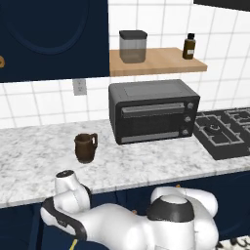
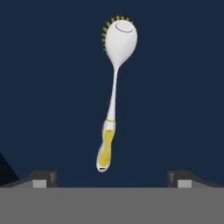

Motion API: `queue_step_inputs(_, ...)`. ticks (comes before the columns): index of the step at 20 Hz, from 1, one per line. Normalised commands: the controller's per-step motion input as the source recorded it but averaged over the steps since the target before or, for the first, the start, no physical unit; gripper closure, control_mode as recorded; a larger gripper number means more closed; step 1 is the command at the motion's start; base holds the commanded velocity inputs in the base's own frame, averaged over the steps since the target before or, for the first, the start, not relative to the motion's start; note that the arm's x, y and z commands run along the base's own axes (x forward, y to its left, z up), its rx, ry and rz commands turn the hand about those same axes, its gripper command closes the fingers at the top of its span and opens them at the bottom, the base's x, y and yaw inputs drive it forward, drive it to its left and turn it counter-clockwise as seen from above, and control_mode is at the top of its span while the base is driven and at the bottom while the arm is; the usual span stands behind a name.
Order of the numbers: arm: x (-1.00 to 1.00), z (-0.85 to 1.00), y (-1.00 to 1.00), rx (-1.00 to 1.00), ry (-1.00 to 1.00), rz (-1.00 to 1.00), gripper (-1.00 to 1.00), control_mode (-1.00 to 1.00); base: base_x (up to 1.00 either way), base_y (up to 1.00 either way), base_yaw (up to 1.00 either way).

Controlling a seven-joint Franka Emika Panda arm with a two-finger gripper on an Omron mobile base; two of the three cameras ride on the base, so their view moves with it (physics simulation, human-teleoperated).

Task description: Pick the dish brush from the drawer and place it on the counter.

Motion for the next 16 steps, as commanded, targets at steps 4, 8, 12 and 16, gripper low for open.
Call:
queue_step_inputs(4,0.36,-0.31,-0.32,0.00,0.00,0.02,-1.00,-1.00,0.00,0.00,0.00)
queue_step_inputs(8,0.22,-0.48,-0.17,0.00,0.00,0.02,-1.00,-1.00,0.00,0.00,0.00)
queue_step_inputs(12,0.11,-0.72,0.07,0.00,0.00,0.00,-1.00,-1.00,0.00,0.00,0.00)
queue_step_inputs(16,0.25,-0.55,0.38,-0.03,0.00,-0.01,-1.00,-1.00,0.00,0.00,0.00)
